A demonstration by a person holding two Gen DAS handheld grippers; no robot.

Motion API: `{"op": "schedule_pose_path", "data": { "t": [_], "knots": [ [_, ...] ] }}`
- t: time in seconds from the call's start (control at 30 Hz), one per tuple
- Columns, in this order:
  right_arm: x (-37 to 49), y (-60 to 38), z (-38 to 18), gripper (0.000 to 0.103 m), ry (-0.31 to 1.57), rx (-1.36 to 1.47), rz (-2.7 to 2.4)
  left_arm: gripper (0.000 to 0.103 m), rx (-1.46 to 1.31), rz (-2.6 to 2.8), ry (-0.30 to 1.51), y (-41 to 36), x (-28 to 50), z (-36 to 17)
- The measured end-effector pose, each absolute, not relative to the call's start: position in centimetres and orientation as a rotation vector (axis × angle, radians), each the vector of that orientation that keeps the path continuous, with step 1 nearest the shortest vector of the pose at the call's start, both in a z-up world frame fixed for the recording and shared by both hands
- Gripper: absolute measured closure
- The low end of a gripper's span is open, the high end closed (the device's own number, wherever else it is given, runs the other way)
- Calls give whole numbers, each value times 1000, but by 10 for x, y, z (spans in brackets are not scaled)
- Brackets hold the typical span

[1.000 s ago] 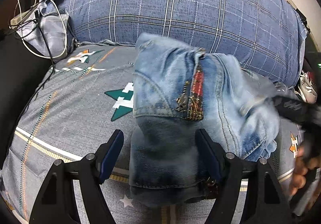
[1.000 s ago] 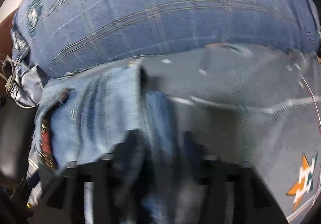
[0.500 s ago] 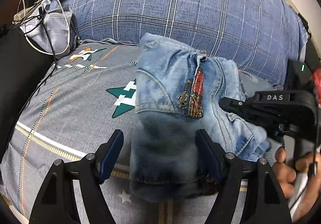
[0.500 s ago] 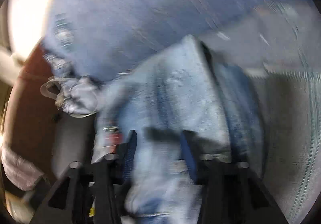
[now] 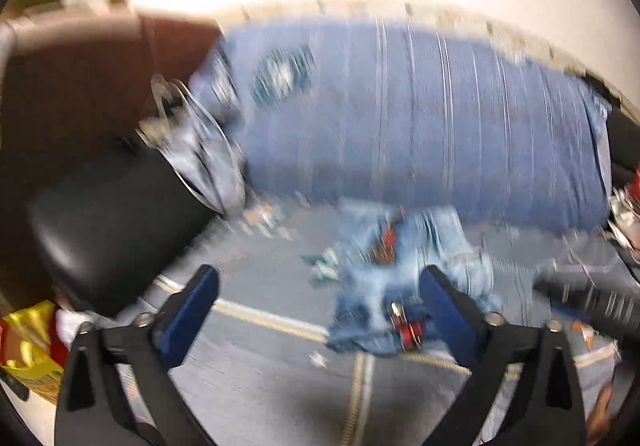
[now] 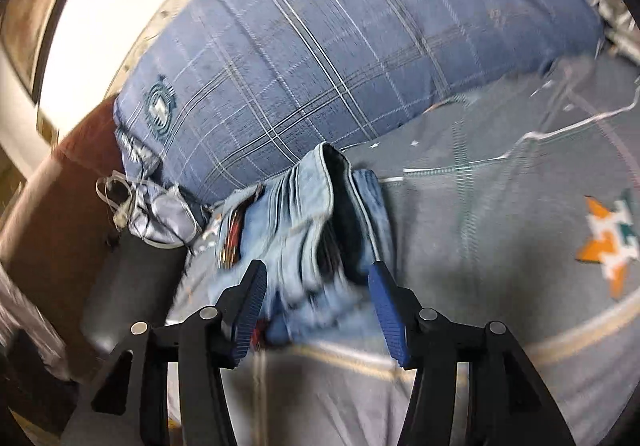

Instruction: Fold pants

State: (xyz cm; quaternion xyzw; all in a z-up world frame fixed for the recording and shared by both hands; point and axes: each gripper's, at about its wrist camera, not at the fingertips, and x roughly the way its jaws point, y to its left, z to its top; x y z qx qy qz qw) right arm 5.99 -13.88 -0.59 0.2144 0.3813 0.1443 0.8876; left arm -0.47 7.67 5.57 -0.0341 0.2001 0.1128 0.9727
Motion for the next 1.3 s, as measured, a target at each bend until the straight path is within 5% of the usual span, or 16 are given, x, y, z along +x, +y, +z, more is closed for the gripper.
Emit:
{"op": "schedule_pose_path", "data": {
  "t": [0.17, 0.3, 0.73, 1.3],
  "knots": [
    [12, -135, -7, 41, 756, 401, 309, 0, -13, 254, 293, 67, -46, 91],
    [-10, -115, -5, 36, 746, 346, 335, 0, -60, 215, 375, 69, -58, 100],
    [-57, -83, 9, 24, 655, 135, 323, 0, -61, 136, 545, 64, -62, 72],
    [-46, -74, -15, 22, 739, 111, 300, 0, -74, 102, 633, 63, -45, 49]
  ]
}}
